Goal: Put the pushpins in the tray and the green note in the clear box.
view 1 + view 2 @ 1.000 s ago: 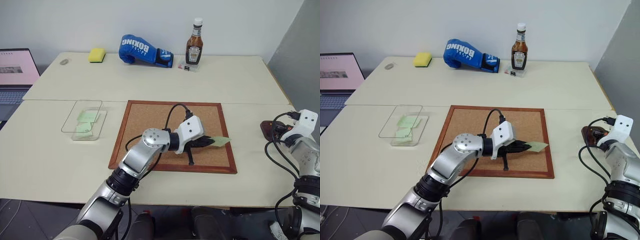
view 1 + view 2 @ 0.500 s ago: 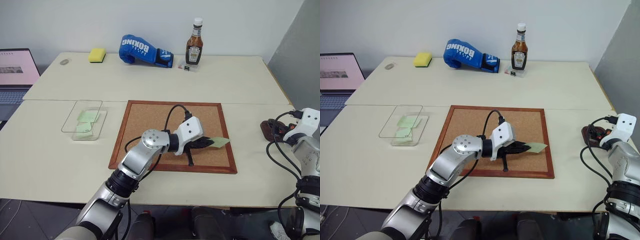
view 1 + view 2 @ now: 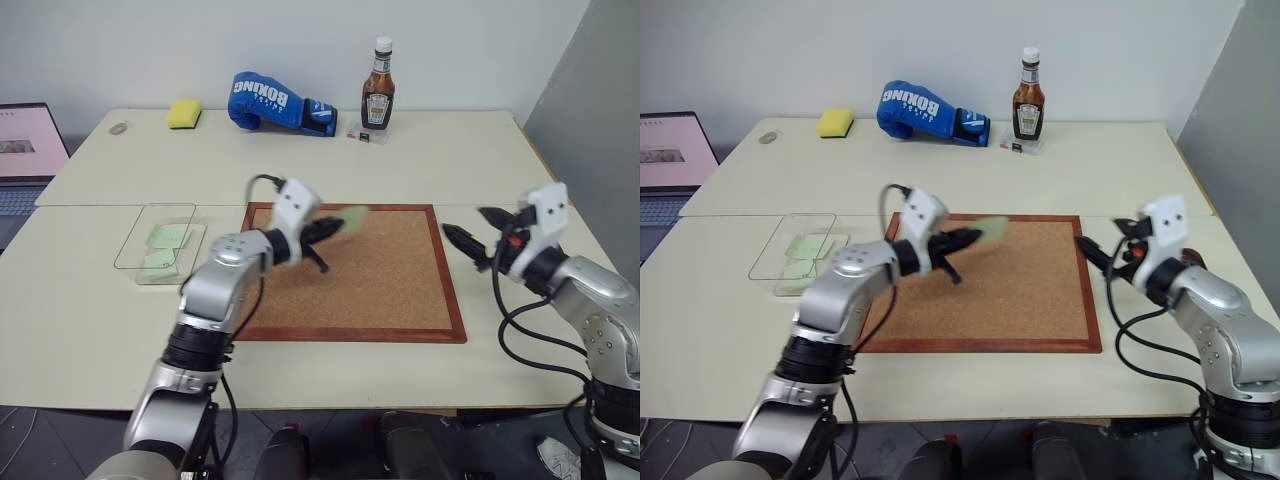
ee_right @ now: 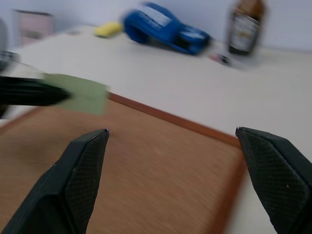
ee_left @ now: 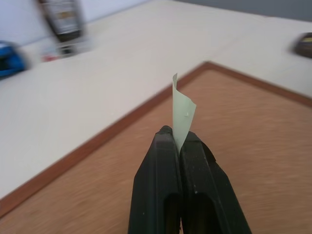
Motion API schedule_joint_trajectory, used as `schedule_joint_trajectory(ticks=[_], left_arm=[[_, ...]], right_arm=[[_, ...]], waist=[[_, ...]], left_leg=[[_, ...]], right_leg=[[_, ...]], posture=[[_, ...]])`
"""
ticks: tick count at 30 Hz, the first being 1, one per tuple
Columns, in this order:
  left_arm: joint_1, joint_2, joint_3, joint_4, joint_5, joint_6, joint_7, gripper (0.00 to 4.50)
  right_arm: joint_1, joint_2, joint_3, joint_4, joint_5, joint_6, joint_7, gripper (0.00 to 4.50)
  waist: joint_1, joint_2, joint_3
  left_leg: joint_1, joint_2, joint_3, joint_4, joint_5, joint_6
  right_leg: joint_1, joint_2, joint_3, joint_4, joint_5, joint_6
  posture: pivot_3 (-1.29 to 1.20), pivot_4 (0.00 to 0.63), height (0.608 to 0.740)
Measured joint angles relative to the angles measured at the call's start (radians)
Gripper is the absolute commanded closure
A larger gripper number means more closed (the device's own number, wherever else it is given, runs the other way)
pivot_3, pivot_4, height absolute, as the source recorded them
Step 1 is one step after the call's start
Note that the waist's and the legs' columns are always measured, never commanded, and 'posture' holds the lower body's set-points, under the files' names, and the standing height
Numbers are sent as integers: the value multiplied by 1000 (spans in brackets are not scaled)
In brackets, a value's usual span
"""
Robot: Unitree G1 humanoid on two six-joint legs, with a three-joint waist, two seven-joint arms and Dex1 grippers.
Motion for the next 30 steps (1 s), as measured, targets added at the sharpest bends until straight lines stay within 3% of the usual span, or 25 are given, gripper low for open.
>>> schedule_joint_trajectory(ticks=[5,12,18,23,30], left_arm=[[25,42,115,66,77,-28,195,4500],[-9,72,317,189,125,-54,488,4500],[6,47,334,207,123,-23,553,4500],[46,23,344,191,108,35,577,3758],[44,27,353,156,99,72,609,2223]], right_arm=[[-120,89,103,-32,83,70,-17,69],[-170,122,147,-33,149,101,-17,69],[-178,122,169,2,134,86,-16,69],[-169,116,168,10,122,77,-19,0],[-154,123,166,10,119,69,-41,0]], waist=[[7,-1,0],[24,-1,0],[25,-2,0],[22,-2,0],[22,-2,0]], left_leg=[[-2,0,-1,0,0,0],[-3,-1,-1,0,0,0],[-3,-2,-1,0,0,0],[-3,-1,-1,0,0,-1],[-2,-1,-1,0,0,-1]], right_leg=[[-1,-1,-1,-1,3,-5],[-1,-3,-2,-2,3,-5],[-1,-3,-2,-1,3,-5],[-2,-3,-3,0,3,-5],[-1,-3,-2,0,3,-5]], posture=[[0,150,740],[0,150,740],[0,150,740],[0,150,740],[0,150,740]])
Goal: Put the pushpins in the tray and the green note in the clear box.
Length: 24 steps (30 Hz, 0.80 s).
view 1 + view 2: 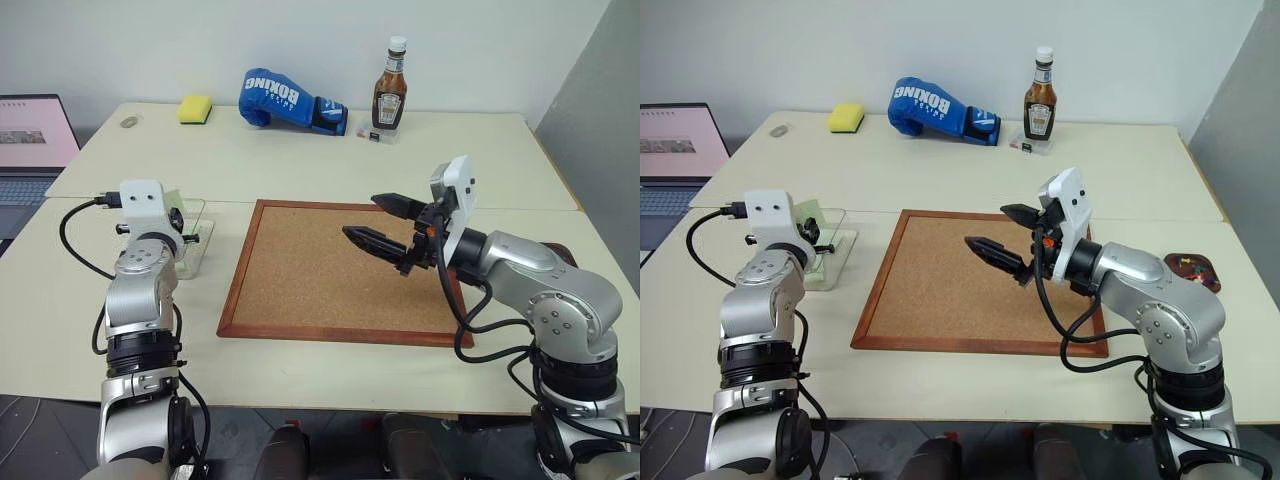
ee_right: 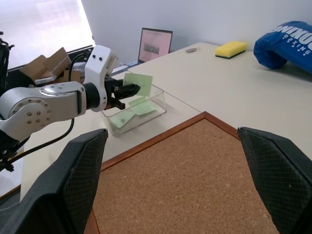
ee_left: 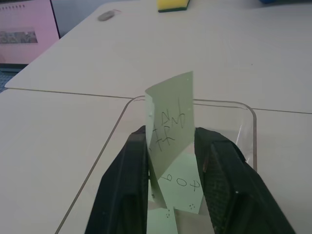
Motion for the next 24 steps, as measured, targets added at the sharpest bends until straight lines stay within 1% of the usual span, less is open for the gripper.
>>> schedule_joint_trajectory(ticks=[1,2,6,11,13,16,20,24], left_arm=[[0,0,0,-1,-4,4,0,2090],[0,0,0,-4,-7,8,0,1775],[0,0,-1,-35,-12,28,0,1121],[10,-6,-1,-62,-14,49,2,161],[10,-26,12,-77,-27,82,19,34],[12,-50,37,-83,-42,133,44,34],[12,-44,37,-83,-40,140,56,34],[12,-16,37,-62,-26,132,66,34]], right_arm=[[2,0,-1,0,0,-1,-2,0],[6,0,-2,0,0,-2,-7,0],[33,0,-8,-4,0,-5,-26,0],[47,0,-16,-13,0,-5,-53,0],[48,2,-18,-22,1,-5,-64,0],[50,3,-19,-24,1,-5,-71,0],[50,4,-20,-25,1,-5,-81,0],[50,5,-20,-24,1,-7,-84,0]], waist=[[0,0,0],[0,0,0],[0,0,0],[0,0,0],[0,0,0],[0,0,0],[-1,0,0],[-3,0,0]], left_leg=[[0,0,0,0,0,0],[0,0,0,0,0,0],[0,0,0,0,0,0],[0,0,0,0,0,-1],[0,0,0,0,1,-1],[0,0,0,0,1,-2],[1,0,0,0,1,-3],[1,0,0,0,2,-3]], right_leg=[[0,0,0,0,0,0],[0,0,0,0,0,0],[0,0,0,0,0,0],[0,0,0,0,0,0],[0,0,0,0,0,0],[0,0,0,0,0,0],[0,0,0,1,0,0],[0,0,0,1,0,0]], posture=[[0,150,740],[0,150,740],[0,150,740],[0,150,740],[0,150,740],[0,150,740],[0,150,740],[0,150,740]])
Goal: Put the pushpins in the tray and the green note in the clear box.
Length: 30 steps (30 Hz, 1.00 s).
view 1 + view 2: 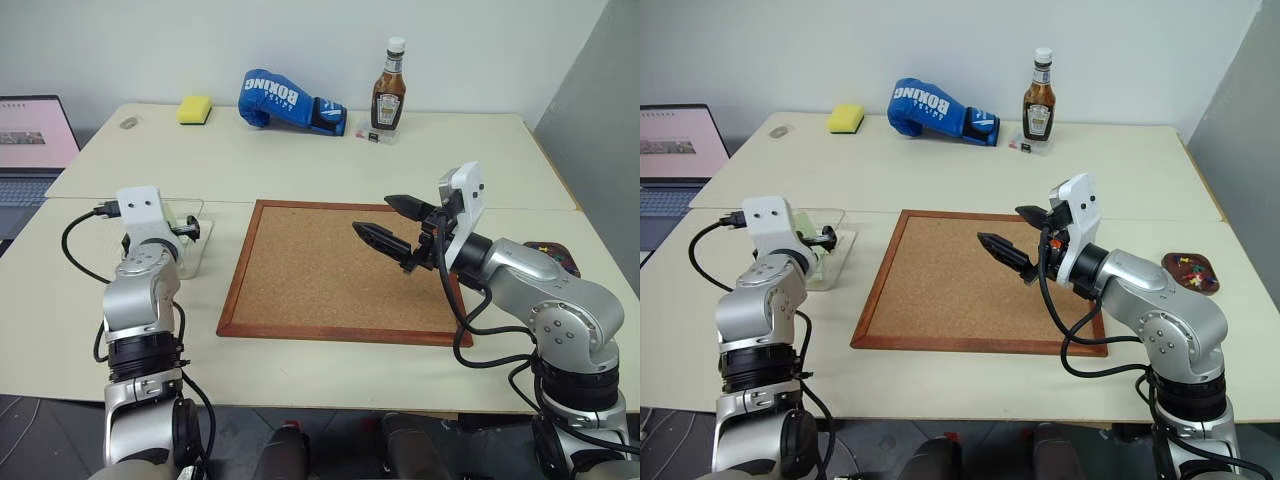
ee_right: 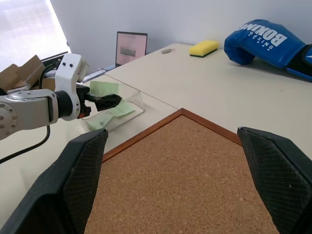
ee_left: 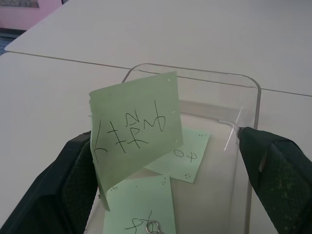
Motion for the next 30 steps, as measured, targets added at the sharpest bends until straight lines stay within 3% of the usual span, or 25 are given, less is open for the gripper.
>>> schedule_joint_trajectory(ticks=[15,30], left_arm=[[-37,25,21,40,-48,-44,-38,34],[-31,-17,8,32,-110,65,-89,34]], right_arm=[[0,0,0,11,-1,-5,2,0],[-1,-5,0,26,-21,-24,5,0]], waist=[[2,0,0],[2,0,0]], left_leg=[[0,0,0,0,1,-1],[0,0,0,0,1,-1]], right_leg=[[0,0,0,0,0,0],[0,0,0,0,0,0]], posture=[[0,150,740],[0,150,740]])
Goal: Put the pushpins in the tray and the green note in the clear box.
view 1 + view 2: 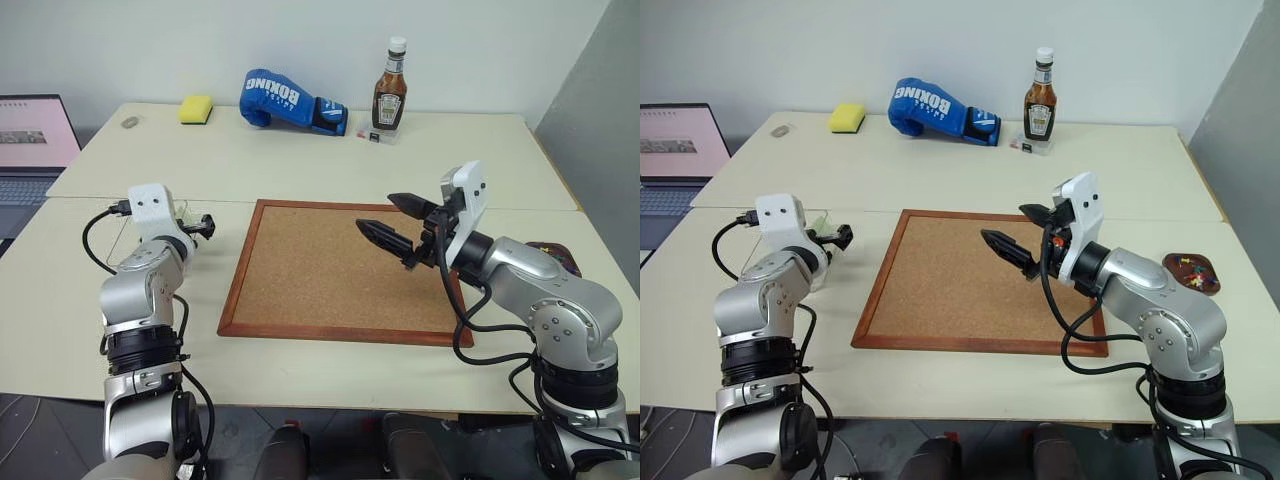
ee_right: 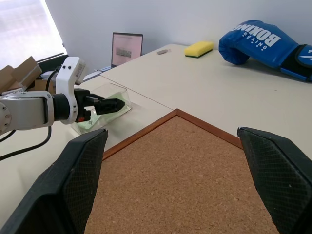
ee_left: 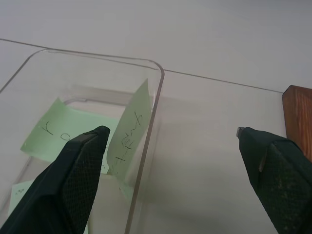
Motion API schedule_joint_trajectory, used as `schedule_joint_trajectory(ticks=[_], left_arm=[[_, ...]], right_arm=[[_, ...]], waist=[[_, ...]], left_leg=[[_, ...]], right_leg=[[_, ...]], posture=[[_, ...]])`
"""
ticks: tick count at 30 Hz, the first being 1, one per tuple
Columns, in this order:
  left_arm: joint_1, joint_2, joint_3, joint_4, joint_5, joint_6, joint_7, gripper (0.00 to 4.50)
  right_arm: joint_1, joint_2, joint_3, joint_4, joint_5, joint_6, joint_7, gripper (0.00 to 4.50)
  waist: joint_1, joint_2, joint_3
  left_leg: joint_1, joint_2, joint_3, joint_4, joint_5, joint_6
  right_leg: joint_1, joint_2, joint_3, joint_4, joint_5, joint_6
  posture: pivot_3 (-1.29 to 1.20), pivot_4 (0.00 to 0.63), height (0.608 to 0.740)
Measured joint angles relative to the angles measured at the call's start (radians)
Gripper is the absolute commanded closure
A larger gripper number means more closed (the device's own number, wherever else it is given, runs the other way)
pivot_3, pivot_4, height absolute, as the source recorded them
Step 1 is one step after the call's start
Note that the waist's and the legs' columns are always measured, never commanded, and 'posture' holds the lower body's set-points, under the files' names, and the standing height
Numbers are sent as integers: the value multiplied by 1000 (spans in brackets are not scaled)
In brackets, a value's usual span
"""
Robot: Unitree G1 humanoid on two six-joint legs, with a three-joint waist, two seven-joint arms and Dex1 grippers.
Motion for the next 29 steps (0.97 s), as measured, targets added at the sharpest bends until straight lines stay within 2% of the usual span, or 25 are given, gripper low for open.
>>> schedule_joint_trajectory(ticks=[5,9,14,17,19,22,24,29], left_arm=[[2,0,-3,-2,4,8,1,34],[0,49,-34,-24,28,-60,-23,34],[39,80,-147,-192,36,-146,-152,34],[91,12,-199,-325,-22,-147,-214,34],[147,-36,-247,-379,-44,-144,-228,34],[316,-124,-323,-459,-40,-174,-213,34],[400,-165,-359,-464,-20,-198,-193,34],[480,-207,-384,-500,35,-253,-137,34]], right_arm=[[0,0,0,1,-3,-3,2,0],[0,0,0,3,-13,-5,2,0],[0,-2,-6,7,-20,-6,-7,0],[30,-3,-31,-8,-67,-16,-73,0],[84,-16,-27,-22,-153,-52,-124,0],[260,-33,-3,-50,-355,-143,-253,0],[356,2,-4,-52,-439,-194,-320,0],[499,76,-4,-81,-540,-287,-387,0]], waist=[[0,0,0],[0,0,0],[4,0,0],[6,0,0],[4,0,0],[2,-1,-4],[-2,-1,-4],[0,-1,-3]], left_leg=[[0,0,0,0,0,0],[0,0,0,0,0,0],[-1,0,0,0,0,-1],[-1,-1,0,0,0,-1],[-1,-1,1,0,0,-1],[-1,0,4,-2,0,-1],[-1,1,4,-2,0,-1],[2,2,4,0,1,-1]], right_leg=[[0,0,0,0,0,0],[0,0,0,0,0,0],[0,-1,0,-1,0,0],[0,-2,0,-2,0,0],[0,-1,1,-2,0,0],[-1,-1,2,-2,0,0],[-2,0,3,-1,0,0],[1,2,3,-2,-1,5]], posture=[[0,150,740],[0,150,740],[0,150,740],[0,150,740],[0,150,740],[0,150,740],[0,150,740],[0,150,740]])
